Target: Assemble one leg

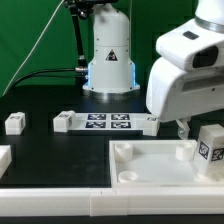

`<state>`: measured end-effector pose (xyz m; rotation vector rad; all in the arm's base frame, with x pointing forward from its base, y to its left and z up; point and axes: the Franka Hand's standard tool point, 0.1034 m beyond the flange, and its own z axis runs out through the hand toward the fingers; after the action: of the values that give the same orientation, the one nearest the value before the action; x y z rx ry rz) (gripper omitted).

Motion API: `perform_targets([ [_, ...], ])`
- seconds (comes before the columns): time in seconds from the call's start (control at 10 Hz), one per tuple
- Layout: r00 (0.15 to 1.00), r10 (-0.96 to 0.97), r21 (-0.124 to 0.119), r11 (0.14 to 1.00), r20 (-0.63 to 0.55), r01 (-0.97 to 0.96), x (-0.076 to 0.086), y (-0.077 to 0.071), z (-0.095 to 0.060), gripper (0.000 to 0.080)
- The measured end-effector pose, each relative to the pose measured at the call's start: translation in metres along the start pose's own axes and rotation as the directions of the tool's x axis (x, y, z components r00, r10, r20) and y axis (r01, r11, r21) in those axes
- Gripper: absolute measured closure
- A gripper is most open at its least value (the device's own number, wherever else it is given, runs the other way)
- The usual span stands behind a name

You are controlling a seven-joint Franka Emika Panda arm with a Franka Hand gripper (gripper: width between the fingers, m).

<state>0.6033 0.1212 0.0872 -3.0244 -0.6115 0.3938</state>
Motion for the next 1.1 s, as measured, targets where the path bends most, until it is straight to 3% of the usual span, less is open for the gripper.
perform_targets([
  [0.1,0.996,-0.006,0.016,1.000,0.092,0.005,-0.008,-0.002,0.002,0.0150],
  [0.2,0.998,-0.015,0.013,1.000,0.063,0.014,0.004,0.003,-0.001,0.0150],
  [0.5,0.998,-0.016,0.013,1.000,0.058,0.015,0.004,0.004,0.000,0.0150],
  [0.8,0.999,-0.012,0.010,1.000,0.040,0.012,0.013,0.022,-0.002,0.0150],
  [1.1,0.999,-0.015,0.010,1.000,0.035,0.015,0.014,0.021,-0.001,0.0150],
])
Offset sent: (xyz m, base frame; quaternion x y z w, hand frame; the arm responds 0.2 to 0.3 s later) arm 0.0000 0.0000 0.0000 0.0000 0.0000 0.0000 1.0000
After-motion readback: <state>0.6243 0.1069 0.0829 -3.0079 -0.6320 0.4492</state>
